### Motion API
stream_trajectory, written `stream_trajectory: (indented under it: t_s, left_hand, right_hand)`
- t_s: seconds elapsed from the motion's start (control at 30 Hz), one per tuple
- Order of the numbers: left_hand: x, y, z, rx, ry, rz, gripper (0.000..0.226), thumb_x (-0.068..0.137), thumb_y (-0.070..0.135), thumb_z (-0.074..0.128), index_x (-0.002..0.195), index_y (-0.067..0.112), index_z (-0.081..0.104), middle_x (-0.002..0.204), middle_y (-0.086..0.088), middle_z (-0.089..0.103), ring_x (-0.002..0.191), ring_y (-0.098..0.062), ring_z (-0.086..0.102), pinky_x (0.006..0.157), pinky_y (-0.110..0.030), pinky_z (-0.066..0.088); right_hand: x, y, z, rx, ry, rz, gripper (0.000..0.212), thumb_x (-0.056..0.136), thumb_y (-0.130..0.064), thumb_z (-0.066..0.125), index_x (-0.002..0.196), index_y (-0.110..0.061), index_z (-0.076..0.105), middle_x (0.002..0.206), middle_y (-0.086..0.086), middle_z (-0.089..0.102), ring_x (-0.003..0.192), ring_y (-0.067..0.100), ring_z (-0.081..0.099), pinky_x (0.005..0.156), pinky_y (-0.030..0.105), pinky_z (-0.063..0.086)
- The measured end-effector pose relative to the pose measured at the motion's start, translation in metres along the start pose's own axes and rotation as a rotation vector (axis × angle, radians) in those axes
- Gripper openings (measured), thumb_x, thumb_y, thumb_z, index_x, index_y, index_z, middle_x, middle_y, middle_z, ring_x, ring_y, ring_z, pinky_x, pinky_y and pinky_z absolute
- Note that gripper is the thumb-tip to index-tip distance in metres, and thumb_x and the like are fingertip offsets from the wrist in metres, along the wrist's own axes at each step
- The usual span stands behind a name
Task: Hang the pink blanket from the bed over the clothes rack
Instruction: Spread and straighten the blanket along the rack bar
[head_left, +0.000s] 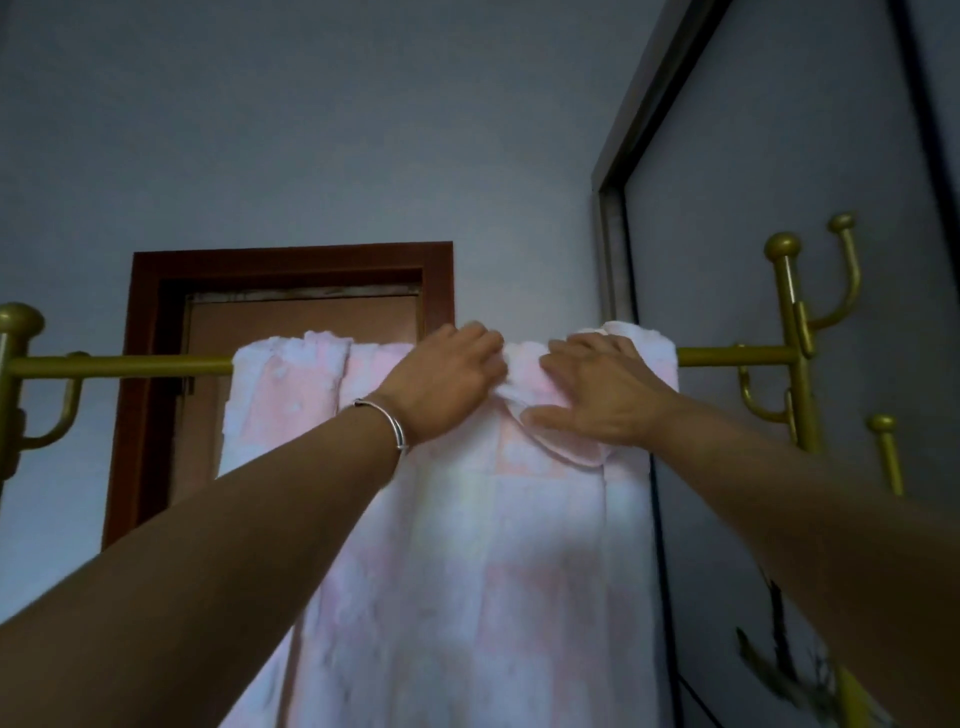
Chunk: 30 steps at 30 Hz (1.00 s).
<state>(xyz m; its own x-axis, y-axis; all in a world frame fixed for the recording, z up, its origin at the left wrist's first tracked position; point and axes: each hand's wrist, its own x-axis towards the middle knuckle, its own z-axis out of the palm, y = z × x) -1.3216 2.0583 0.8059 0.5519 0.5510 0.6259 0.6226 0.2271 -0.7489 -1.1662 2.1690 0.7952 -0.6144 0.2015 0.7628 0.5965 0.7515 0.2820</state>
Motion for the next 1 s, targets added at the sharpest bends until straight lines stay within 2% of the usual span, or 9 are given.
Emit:
stream_trajectory:
  t_s: [0.1,0.23,0.3,0.4,0.6,0.67,0.8,0.93,1.0]
  left_hand:
    - [0.011,-0.011,-0.013,-0.098,0.113,-0.356,0.022,0.087,0.024,0.053,0.09,0.008,0.067,0.096,-0.018,0.062,0.086,-0.038,0.061,0.059,-0.034,0.032]
    - [0.027,-0.028,-0.015,-0.267,0.092,-0.772,0.03,0.087,0.036,0.052,0.102,0.013,0.064,0.105,-0.021,0.068,0.097,-0.043,0.062,0.069,-0.035,0.042]
    - [0.032,-0.039,-0.013,-0.363,0.094,-0.868,0.032,0.086,0.038,0.054,0.103,0.013,0.066,0.109,-0.021,0.068,0.103,-0.042,0.061,0.079,-0.038,0.049]
    - [0.035,-0.048,-0.01,-0.532,0.11,-0.928,0.028,0.086,0.033,0.056,0.096,0.01,0.069,0.106,-0.021,0.069,0.101,-0.04,0.062,0.083,-0.037,0.051]
    - [0.041,-0.05,0.006,-0.674,0.129,-0.854,0.024,0.085,0.012,0.053,0.103,0.003,0.067,0.104,-0.023,0.071,0.099,-0.038,0.065,0.086,-0.042,0.055]
    - [0.042,-0.048,0.013,-0.648,-0.001,-0.792,0.032,0.085,0.02,0.059,0.113,0.005,0.06,0.113,-0.021,0.068,0.107,-0.036,0.062,0.089,-0.037,0.052]
    - [0.045,-0.041,0.021,-0.638,-0.265,-0.657,0.048,0.092,0.034,0.052,0.128,0.003,0.043,0.124,-0.018,0.06,0.111,-0.032,0.057,0.072,-0.024,0.035]
    - [0.05,-0.03,0.013,-0.578,-0.473,-0.511,0.041,0.097,0.038,0.038,0.108,0.007,0.062,0.119,-0.017,0.063,0.105,-0.031,0.057,0.074,-0.024,0.033]
    - [0.054,-0.026,0.01,-0.582,-0.499,-0.485,0.036,0.096,0.038,0.042,0.106,0.011,0.063,0.117,-0.014,0.064,0.094,-0.025,0.055,0.073,-0.021,0.031]
  right_hand:
    - [-0.009,-0.006,0.0,-0.075,-0.089,-0.025,0.09,0.066,-0.073,0.053,0.135,-0.017,0.037,0.149,0.006,0.035,0.137,0.026,0.028,0.112,0.048,0.018]
    - [-0.006,-0.009,-0.006,-0.434,0.2,0.053,0.033,0.086,-0.016,0.049,0.114,-0.007,0.063,0.127,0.015,0.051,0.116,0.031,0.043,0.089,0.041,0.035]
    - [0.003,-0.01,-0.011,-0.32,0.296,0.181,0.027,0.087,-0.008,0.044,0.103,-0.005,0.065,0.108,0.017,0.059,0.101,0.034,0.054,0.071,0.036,0.037]
    - [0.021,-0.008,-0.017,0.13,0.396,0.464,0.025,0.092,-0.014,0.042,0.103,-0.003,0.061,0.106,0.022,0.065,0.095,0.039,0.062,0.067,0.032,0.038]
    - [0.042,-0.015,-0.01,0.502,0.419,0.481,0.033,0.094,-0.019,0.04,0.124,-0.012,0.052,0.117,0.019,0.063,0.107,0.035,0.056,0.086,0.035,0.043]
    - [0.045,-0.015,-0.001,0.355,0.281,0.416,0.04,0.09,-0.023,0.041,0.13,-0.024,0.039,0.124,0.015,0.057,0.116,0.035,0.048,0.096,0.039,0.034]
    - [0.048,-0.006,0.005,0.174,0.074,0.258,0.043,0.087,-0.017,0.045,0.128,-0.019,0.034,0.116,0.014,0.064,0.108,0.034,0.055,0.095,0.039,0.033]
    - [0.05,0.0,0.001,-0.01,0.076,0.227,0.028,0.089,-0.019,0.047,0.115,-0.016,0.056,0.115,0.012,0.066,0.112,0.032,0.052,0.096,0.037,0.033]
    - [0.053,0.006,-0.003,-0.129,0.144,0.21,0.024,0.088,-0.014,0.047,0.104,-0.011,0.065,0.112,0.012,0.066,0.111,0.032,0.052,0.084,0.032,0.037]
